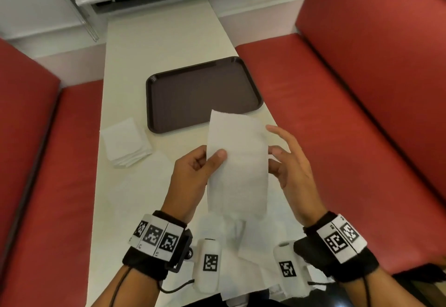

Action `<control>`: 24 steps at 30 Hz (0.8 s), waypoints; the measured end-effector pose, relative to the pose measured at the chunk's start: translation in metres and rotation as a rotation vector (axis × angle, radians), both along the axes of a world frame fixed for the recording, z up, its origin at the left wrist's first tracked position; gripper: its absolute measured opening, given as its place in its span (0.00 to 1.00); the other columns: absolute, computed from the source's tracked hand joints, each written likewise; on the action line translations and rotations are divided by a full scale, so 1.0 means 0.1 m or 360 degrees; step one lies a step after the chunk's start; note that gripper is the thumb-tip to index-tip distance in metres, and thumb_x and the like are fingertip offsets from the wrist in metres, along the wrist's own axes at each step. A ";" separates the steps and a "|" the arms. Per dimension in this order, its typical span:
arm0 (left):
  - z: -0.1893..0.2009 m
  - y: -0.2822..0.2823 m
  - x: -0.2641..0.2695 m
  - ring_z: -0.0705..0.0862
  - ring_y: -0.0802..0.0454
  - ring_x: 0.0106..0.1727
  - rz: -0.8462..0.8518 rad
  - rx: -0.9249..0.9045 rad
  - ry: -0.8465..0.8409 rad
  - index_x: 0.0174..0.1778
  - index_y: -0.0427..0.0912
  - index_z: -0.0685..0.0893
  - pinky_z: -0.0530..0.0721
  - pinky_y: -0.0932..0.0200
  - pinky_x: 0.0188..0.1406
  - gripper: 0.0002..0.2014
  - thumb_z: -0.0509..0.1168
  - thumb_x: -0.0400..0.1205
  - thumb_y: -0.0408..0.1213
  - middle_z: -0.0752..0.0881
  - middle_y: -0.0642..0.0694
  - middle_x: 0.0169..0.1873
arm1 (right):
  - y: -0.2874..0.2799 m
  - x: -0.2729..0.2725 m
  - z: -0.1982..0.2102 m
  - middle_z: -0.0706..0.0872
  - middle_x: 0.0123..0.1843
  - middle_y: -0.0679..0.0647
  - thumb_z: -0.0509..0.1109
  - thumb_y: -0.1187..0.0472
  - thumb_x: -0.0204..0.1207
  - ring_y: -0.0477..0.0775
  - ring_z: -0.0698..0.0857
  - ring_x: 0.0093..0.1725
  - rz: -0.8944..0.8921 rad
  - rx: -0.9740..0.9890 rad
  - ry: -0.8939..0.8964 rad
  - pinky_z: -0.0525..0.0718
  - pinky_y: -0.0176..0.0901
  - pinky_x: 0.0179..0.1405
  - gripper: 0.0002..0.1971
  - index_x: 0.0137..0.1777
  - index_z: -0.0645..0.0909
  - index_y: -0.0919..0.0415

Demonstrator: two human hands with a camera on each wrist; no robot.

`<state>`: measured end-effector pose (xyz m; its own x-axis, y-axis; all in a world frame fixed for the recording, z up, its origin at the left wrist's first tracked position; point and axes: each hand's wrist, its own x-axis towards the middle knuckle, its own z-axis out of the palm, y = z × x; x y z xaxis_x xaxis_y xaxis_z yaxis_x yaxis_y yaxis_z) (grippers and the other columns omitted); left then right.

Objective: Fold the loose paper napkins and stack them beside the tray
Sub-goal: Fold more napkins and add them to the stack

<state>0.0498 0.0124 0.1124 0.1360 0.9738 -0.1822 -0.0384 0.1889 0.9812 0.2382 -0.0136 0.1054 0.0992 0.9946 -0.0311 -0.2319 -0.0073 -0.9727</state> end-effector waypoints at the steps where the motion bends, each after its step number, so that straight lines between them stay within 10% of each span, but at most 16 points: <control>1: 0.00 0.00 -0.01 0.91 0.47 0.52 0.0004 0.0025 0.0034 0.54 0.43 0.90 0.87 0.43 0.58 0.14 0.70 0.78 0.47 0.93 0.45 0.50 | 0.00 -0.03 0.01 0.87 0.45 0.56 0.62 0.66 0.86 0.57 0.85 0.43 0.0006 -0.0058 0.0053 0.84 0.44 0.47 0.17 0.68 0.79 0.46; 10: 0.05 0.11 -0.43 0.93 0.49 0.49 -0.0211 0.0160 0.0101 0.61 0.46 0.86 0.89 0.56 0.45 0.12 0.67 0.83 0.33 0.94 0.45 0.46 | 0.15 -0.33 0.02 0.91 0.50 0.58 0.75 0.73 0.75 0.50 0.87 0.38 -0.0106 0.0013 0.0000 0.88 0.42 0.46 0.24 0.68 0.78 0.54; 17: -0.04 0.26 -1.06 0.90 0.45 0.53 -0.0344 0.0406 0.0255 0.42 0.43 0.95 0.88 0.58 0.43 0.24 0.62 0.78 0.11 0.93 0.43 0.48 | 0.31 -0.73 -0.02 0.92 0.54 0.52 0.67 0.76 0.79 0.51 0.89 0.57 -0.0059 0.0086 -0.0218 0.85 0.39 0.57 0.16 0.59 0.84 0.57; 21: -0.14 0.31 -1.34 0.89 0.47 0.57 -0.0345 0.0486 0.0445 0.40 0.46 0.94 0.88 0.59 0.44 0.24 0.61 0.77 0.12 0.92 0.49 0.50 | 0.44 -1.00 -0.13 0.89 0.62 0.54 0.59 0.53 0.87 0.58 0.88 0.60 0.0164 -0.0349 0.0031 0.89 0.46 0.51 0.15 0.68 0.80 0.53; 24: -0.32 0.31 -1.56 0.88 0.50 0.58 -0.0299 0.0415 0.0511 0.42 0.45 0.94 0.89 0.57 0.47 0.23 0.61 0.79 0.14 0.92 0.51 0.47 | 0.48 -1.21 -0.29 0.89 0.60 0.54 0.71 0.47 0.78 0.59 0.89 0.59 0.0368 -0.0549 -0.0072 0.87 0.59 0.60 0.18 0.66 0.81 0.48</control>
